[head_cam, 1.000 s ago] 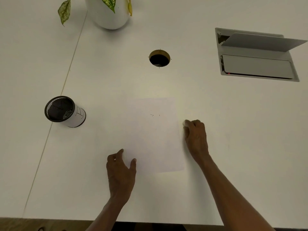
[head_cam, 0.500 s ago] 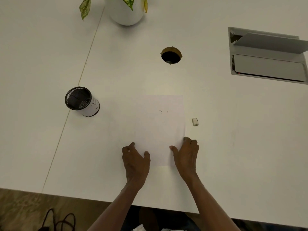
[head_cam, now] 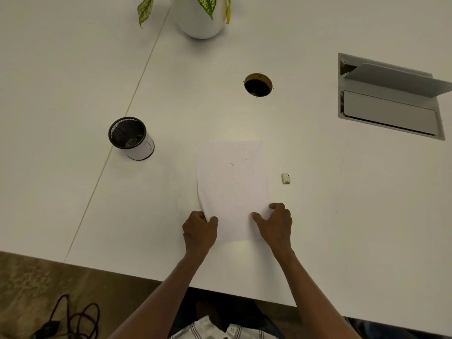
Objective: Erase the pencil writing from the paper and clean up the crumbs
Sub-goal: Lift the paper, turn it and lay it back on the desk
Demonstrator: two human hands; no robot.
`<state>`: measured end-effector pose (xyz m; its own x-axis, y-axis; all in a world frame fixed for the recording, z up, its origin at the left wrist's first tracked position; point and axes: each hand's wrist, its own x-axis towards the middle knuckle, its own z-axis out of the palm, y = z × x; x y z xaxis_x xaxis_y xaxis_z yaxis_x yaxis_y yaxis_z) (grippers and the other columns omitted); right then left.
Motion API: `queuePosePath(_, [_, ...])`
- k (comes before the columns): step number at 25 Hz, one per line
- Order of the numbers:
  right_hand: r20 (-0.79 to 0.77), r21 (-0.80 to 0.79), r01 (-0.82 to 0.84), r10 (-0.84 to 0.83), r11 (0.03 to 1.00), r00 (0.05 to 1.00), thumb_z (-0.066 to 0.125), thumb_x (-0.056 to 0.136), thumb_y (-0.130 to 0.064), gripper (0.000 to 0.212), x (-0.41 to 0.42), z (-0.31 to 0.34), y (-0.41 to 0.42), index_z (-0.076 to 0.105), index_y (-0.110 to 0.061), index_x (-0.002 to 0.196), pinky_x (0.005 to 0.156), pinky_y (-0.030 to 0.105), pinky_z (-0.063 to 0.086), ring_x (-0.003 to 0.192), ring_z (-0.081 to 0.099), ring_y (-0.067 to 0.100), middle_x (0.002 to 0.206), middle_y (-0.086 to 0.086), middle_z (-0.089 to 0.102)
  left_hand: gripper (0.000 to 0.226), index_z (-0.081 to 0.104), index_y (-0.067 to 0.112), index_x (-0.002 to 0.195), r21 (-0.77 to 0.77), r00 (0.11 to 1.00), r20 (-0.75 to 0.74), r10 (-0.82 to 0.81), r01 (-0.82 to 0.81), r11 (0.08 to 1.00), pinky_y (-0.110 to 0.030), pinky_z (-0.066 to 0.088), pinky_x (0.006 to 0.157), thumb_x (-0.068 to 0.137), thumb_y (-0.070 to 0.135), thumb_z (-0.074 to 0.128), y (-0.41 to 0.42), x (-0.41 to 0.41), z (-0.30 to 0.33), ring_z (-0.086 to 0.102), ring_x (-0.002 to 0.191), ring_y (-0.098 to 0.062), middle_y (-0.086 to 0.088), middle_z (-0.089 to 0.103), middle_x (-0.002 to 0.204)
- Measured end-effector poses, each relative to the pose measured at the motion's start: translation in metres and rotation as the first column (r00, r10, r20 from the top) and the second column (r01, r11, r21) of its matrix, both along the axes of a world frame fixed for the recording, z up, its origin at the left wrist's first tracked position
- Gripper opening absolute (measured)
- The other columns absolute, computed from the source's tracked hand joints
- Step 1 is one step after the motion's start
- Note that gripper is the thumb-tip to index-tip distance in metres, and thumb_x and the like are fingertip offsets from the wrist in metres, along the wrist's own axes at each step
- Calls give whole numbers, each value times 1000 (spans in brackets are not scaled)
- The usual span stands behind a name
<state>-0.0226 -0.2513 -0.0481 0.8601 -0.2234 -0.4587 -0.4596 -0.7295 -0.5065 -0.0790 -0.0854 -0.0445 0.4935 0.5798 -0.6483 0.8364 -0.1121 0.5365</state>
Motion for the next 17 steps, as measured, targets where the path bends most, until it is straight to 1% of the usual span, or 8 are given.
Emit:
queuePosePath(2, [54, -2, 102, -102, 995, 993, 71, 84, -37, 30, -21, 18, -4, 57, -13, 95, 85, 36, 47, 96, 61, 27, 96, 6, 63, 18, 68, 5, 97, -67, 999, -5, 40, -41, 997, -29, 45, 75, 91, 22, 70, 0, -3, 0, 66, 85, -26, 2, 65, 78])
queuePosePath(3, [16, 14, 164, -165, 986, 986, 69, 86, -39, 29, -34, 27, -5, 57, -14, 83, 79, 35, 50, 85, 63, 25, 85, 3, 64, 16, 67, 7, 91, -99, 998, -5, 70, -70, 993, -29, 44, 72, 91, 22, 70, 0, -5, 1, 64, 78, -22, 4, 63, 73])
queuePosePath(5, [-198, 113, 372, -346, 921, 917, 70, 87, -43, 41, -57, 37, -2, 54, -11, 66, 71, 36, 52, 67, 59, 22, 71, 5, 62, 17, 65, 9, 85, -159, 993, -10, 119, -119, 980, -29, 45, 65, 91, 24, 72, -2, -11, 0, 62, 72, -19, 3, 63, 71])
queuePosePath(8, [-530, 265, 732, -540, 627, 654, 75, 83, -45, 42, -72, 32, 12, 60, -6, 76, 80, 40, 60, 74, 65, 27, 80, 13, 67, 19, 70, 10, 84, -278, 981, -37, 193, -196, 941, -38, 59, 80, 90, 27, 76, -9, -23, -5, 70, 83, -27, -5, 72, 80])
queuePosePath(10, [-587, 352, 800, -551, 487, 594, 77, 83, -40, 37, -71, 22, 20, 64, -6, 85, 83, 39, 60, 82, 69, 28, 86, 14, 70, 18, 70, 11, 83, -344, 969, -66, 238, -246, 906, -43, 61, 87, 90, 26, 76, -14, -31, -7, 72, 86, -27, -7, 74, 86])
queuePosePath(12, [-585, 426, 810, -561, 402, 586, 77, 84, -28, 27, -66, 17, 22, 68, -4, 89, 84, 38, 59, 90, 72, 30, 92, 15, 73, 15, 70, 10, 87, -413, 955, -94, 283, -296, 861, -40, 62, 83, 92, 23, 75, -19, -36, -7, 71, 83, -25, -7, 73, 89])
queuePosePath(14, [-557, 476, 790, -562, 387, 611, 78, 84, -18, 19, -59, 12, 19, 69, -2, 87, 87, 42, 59, 91, 72, 29, 95, 14, 75, 14, 71, 5, 92, -467, 944, -124, 304, -326, 822, -36, 63, 78, 94, 19, 74, -24, -39, -4, 68, 78, -23, -9, 71, 86])
queuePosePath(17, [-477, 468, 717, -535, 517, 697, 82, 80, -17, 19, -46, 4, 14, 69, -5, 85, 79, 40, 61, 86, 69, 28, 89, 13, 72, 15, 71, 2, 98, -516, 948, -139, 286, -316, 796, -34, 63, 76, 94, 16, 73, -29, -38, -4, 67, 76, -22, -13, 69, 86])
